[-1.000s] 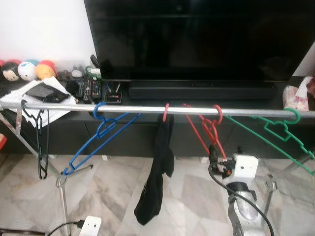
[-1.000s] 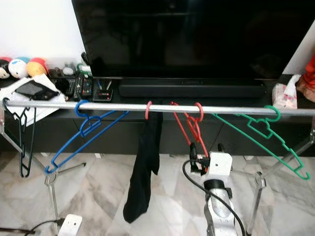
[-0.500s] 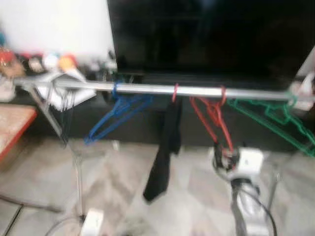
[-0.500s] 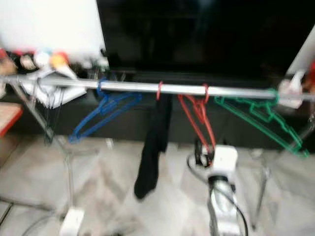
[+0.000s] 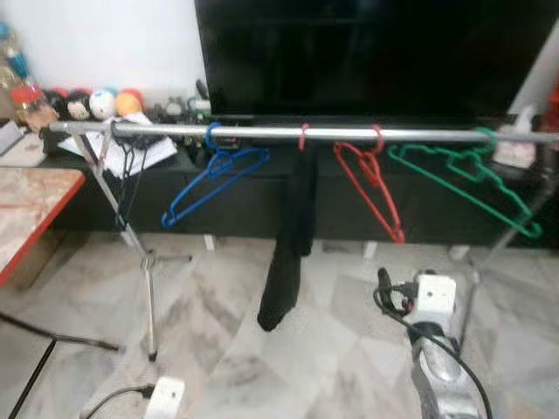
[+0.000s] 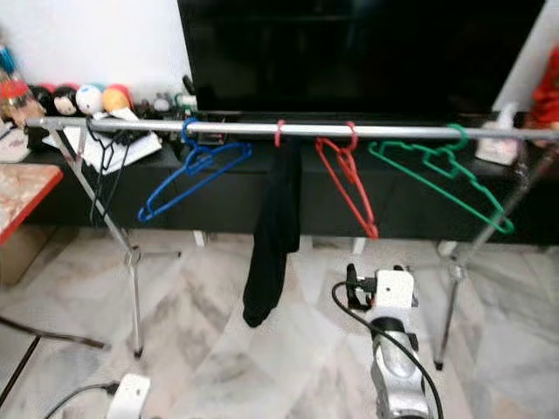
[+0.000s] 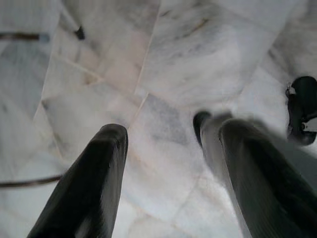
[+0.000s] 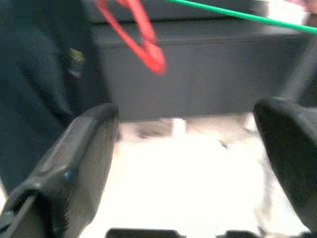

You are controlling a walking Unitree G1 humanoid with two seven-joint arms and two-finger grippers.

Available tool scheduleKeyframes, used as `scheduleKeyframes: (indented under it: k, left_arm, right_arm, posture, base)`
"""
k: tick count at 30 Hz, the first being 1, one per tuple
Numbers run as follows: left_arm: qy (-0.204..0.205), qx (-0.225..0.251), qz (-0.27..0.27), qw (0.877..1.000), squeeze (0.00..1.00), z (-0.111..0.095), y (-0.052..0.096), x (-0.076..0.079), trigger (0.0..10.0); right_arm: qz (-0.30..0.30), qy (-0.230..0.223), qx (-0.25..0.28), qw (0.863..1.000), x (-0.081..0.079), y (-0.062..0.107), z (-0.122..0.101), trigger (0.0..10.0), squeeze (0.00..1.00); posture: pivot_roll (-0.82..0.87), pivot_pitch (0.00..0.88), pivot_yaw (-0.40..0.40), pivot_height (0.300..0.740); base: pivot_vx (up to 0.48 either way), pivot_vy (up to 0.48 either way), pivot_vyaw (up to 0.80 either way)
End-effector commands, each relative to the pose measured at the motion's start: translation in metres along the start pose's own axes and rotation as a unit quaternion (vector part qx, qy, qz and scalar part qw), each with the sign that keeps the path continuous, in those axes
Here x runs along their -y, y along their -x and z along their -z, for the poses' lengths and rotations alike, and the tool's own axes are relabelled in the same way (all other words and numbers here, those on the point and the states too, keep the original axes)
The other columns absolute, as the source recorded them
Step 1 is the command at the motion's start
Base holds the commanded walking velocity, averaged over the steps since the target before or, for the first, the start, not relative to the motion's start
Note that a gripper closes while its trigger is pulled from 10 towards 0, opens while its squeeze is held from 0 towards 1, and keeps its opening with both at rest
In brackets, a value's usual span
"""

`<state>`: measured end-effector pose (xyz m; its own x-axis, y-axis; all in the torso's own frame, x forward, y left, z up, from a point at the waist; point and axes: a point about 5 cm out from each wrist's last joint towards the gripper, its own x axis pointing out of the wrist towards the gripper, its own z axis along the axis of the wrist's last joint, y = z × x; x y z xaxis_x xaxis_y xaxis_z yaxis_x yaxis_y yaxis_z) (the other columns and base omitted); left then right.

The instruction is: Hang hanger

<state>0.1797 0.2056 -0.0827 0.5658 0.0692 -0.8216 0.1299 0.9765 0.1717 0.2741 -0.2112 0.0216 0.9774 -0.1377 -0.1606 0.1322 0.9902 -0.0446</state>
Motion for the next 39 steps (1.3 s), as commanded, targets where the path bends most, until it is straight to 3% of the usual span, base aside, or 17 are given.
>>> scheduleKeyframes:
  k: [1,10,11,14,18,19,21,23,29,33,39]
  left_arm:
    - [-0.003,-0.014,-0.002,1.0,0.0,0.006,0.001,-0.002,10.0]
    - [0.0,-0.009,-0.004,1.0,0.0,0.002,0.0,-0.003,10.0]
    - [0.0,-0.009,-0.004,1.0,0.0,0.002,0.0,-0.003,10.0]
    - [0.001,-0.009,-0.004,1.0,0.0,0.001,0.0,-0.003,10.0]
    - [0.001,-0.008,-0.004,1.0,0.0,0.0,0.0,-0.003,10.0]
    - [0.0,-0.008,-0.003,1.0,0.0,0.0,0.0,-0.003,10.0]
    - [0.0,-0.008,-0.003,1.0,0.0,-0.001,0.0,-0.003,10.0]
    - [0.002,-0.007,-0.003,1.0,0.0,-0.001,0.0,-0.002,10.0]
    - [0.004,-0.007,-0.004,1.0,0.0,-0.001,0.0,-0.002,10.0]
    - [-0.004,-0.012,0.0,1.0,0.0,0.002,0.0,-0.002,10.0]
    - [-0.004,-0.011,-0.002,1.0,0.0,0.002,0.0,-0.003,10.0]
  right_arm:
    - [-0.005,0.0,-0.016,1.0,-0.005,0.0,0.005,10.0,0.0]
    - [-0.013,-0.001,-0.098,0.995,-0.011,0.007,0.034,10.0,0.0]
    - [-0.014,0.006,-0.132,0.991,-0.01,0.014,0.046,10.0,0.0]
    - [-0.015,0.004,-0.159,0.987,-0.009,0.019,0.055,10.0,0.0]
    - [-0.015,-0.002,-0.239,0.971,-0.004,0.036,0.079,10.0,0.0]
    - [-0.033,-0.004,-0.287,0.957,-0.005,0.05,0.094,10.0,0.0]
    - [-0.037,-0.004,-0.298,0.954,-0.006,0.053,0.097,10.0,0.0]
    - [-0.044,0.007,-0.338,0.94,-0.003,0.071,0.112,10.0,0.0]
    - [-0.028,-0.003,-0.344,0.939,-0.002,0.078,0.117,10.0,0.0]
    - [-0.027,-0.019,-0.372,0.928,-0.016,0.095,0.129,10.0,0.0]
    - [-0.037,-0.011,-0.379,0.924,-0.019,0.095,0.13,10.0,0.0]
  posture:
    - [-0.11,0.0,-0.014,0.727]
    - [-0.1,0.0,-0.013,0.727]
    - [-0.1,0.0,-0.013,0.727]
    - [-0.1,0.0,-0.009,0.727]
    - [-0.12,0.0,-0.004,0.727]
    - [-0.12,0.0,-0.005,0.727]
    - [-0.12,0.0,-0.005,0.727]
    - [-0.11,0.0,-0.014,0.727]
    - [-0.11,0.0,-0.012,0.727]
    - [-0.13,0.0,0.002,0.727]
    - [-0.13,0.0,0.004,0.727]
  base:
    - [-0.304,0.0,0.0]
    - [-0.3,0.0,0.0]
    - [-0.304,0.0,0.0]
    - [-0.301,0.0,0.0]
    - [-0.303,0.0,0.0]
    - [-0.304,0.0,0.0]
    - [-0.304,0.0,0.0]
    - [-0.304,0.0,0.0]
    - [-0.302,0.0,0.0]
    - [-0.297,0.0,0.0]
    - [-0.095,0.0,0.0]
